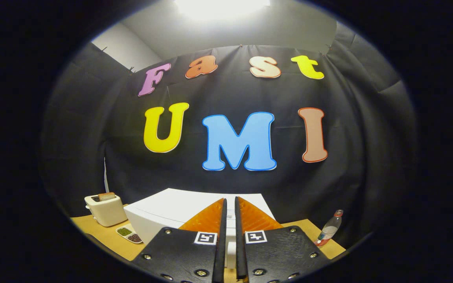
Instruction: Open the microwave, put the food inside, and close the microwave door.
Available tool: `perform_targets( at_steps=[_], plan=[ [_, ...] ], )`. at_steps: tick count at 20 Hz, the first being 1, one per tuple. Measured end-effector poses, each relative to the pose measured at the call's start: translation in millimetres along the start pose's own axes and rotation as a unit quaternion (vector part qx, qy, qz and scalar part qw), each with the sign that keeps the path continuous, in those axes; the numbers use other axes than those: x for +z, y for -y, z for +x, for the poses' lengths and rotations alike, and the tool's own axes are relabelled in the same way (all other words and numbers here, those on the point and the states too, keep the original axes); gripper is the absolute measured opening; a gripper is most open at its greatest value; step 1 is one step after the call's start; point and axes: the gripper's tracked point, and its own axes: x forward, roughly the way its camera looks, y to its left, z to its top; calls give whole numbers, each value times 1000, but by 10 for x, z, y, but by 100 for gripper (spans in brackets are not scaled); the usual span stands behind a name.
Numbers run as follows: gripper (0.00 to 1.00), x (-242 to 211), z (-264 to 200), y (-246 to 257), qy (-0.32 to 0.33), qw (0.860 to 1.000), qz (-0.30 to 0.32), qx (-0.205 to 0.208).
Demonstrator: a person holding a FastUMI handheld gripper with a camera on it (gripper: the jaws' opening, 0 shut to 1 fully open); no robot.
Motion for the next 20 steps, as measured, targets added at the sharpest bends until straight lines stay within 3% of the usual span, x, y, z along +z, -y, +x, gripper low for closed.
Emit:
perform_targets(
  at_steps=[2,5,11,20],
  plan=[
    [13,29,-59,-52,0,1000,-3,3],
    [97,176,-197,-120,27,999,-21,0],
    [98,198,-350,-291,40,999,-26,18],
    [98,185,-294,-181,37,999,-20,1]
  ],
)
